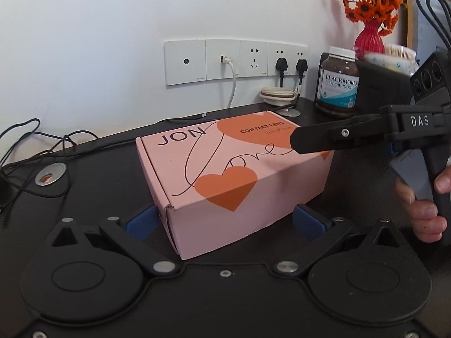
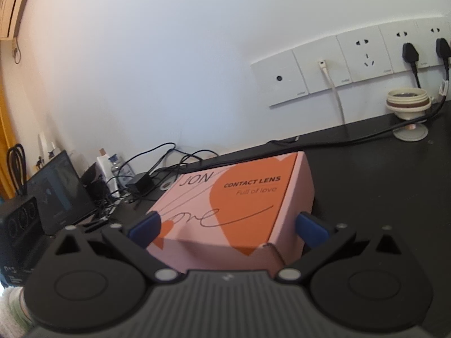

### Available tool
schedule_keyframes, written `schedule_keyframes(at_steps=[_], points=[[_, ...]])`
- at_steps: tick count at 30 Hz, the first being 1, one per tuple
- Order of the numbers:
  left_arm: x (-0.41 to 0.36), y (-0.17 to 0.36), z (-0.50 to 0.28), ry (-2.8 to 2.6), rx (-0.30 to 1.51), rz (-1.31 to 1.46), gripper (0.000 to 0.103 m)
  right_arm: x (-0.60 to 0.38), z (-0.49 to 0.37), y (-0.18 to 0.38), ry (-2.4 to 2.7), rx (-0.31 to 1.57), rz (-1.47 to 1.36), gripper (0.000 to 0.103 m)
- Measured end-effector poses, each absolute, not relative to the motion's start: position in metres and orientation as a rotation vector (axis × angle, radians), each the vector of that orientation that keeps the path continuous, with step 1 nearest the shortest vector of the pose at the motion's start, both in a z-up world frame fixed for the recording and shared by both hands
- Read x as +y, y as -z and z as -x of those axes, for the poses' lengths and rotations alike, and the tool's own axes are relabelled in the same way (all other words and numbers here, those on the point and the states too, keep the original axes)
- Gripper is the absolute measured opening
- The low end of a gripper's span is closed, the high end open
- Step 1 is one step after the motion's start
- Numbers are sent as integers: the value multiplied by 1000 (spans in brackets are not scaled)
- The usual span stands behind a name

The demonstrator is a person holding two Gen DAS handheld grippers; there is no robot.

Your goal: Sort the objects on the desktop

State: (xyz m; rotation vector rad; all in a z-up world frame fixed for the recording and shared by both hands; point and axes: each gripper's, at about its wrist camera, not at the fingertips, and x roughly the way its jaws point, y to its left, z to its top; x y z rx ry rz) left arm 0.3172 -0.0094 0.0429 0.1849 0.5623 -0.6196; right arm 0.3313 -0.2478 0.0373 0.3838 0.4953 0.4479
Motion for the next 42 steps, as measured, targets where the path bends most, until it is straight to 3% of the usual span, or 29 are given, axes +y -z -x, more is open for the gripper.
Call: schedule_keyframes(at_steps=[9, 19, 42], points=[[-2, -40, -323, 603, 597, -158, 103, -244, -330, -37, -457, 499, -352, 102], [20, -37, -348, 665, 657, 77, 103, -254, -347, -19, -428, 597, -471, 101], [-3, -42, -320, 644, 582, -128, 103, -244, -336, -26, -431, 592, -398, 102]])
